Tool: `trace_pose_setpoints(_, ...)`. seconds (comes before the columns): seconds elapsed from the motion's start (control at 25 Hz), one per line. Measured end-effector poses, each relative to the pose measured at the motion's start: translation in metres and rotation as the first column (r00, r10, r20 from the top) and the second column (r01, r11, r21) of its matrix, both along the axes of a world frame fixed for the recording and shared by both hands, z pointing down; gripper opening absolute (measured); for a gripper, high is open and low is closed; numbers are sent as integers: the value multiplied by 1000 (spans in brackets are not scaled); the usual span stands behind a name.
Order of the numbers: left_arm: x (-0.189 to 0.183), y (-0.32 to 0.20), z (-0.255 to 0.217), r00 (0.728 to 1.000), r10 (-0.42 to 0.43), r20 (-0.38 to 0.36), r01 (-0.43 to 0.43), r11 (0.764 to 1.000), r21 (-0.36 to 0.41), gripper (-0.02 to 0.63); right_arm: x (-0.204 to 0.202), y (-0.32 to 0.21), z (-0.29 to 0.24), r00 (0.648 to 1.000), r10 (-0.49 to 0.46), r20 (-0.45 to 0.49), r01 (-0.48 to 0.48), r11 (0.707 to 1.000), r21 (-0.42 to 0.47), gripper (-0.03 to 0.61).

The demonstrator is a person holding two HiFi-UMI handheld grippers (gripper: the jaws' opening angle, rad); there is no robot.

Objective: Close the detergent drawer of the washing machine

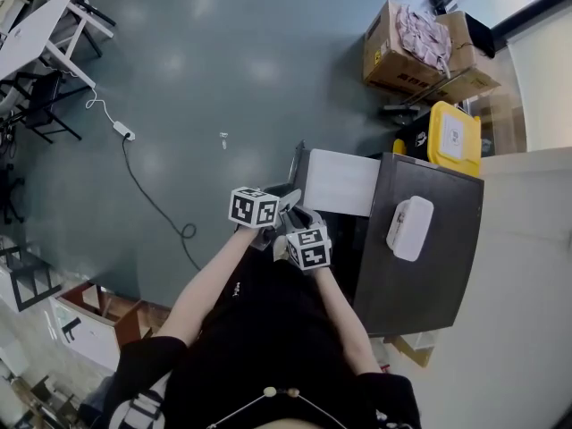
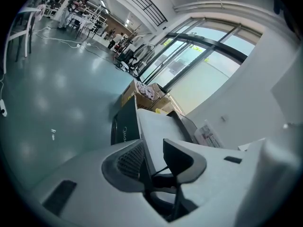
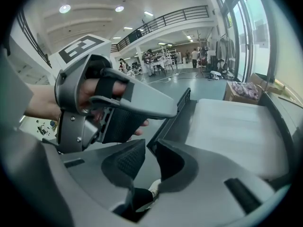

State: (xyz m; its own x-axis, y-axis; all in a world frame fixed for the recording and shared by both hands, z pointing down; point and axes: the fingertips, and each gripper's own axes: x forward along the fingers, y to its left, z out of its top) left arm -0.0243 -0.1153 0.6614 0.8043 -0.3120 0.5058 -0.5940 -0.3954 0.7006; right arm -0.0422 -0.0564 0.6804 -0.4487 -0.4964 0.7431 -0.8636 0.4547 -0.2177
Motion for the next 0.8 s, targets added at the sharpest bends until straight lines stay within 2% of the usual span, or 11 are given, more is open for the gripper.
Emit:
trace_pose_setpoints(0.08,0,-3,2,1000,-12,15,12,1000,-6,121,-1,-2,1,1000,3,-15,-3,1000,-6,65)
trace_pose_setpoints(0.48,-7,-8,8,995,-44,92,43,999,9,101,1,-2,0,999,18,-42,-20,999,-35,54)
trace_pose_setpoints(0.68,-4,0,15,996,1,85,3,999,-46,101,1,1,-3,999,23,-45,-25,999,-28,49)
trace_pose_setpoints(0.8,2,1,14,996,10,91,-7,1000,-30,101,3,1,-8,999,38,-34,-39,999,-14,46)
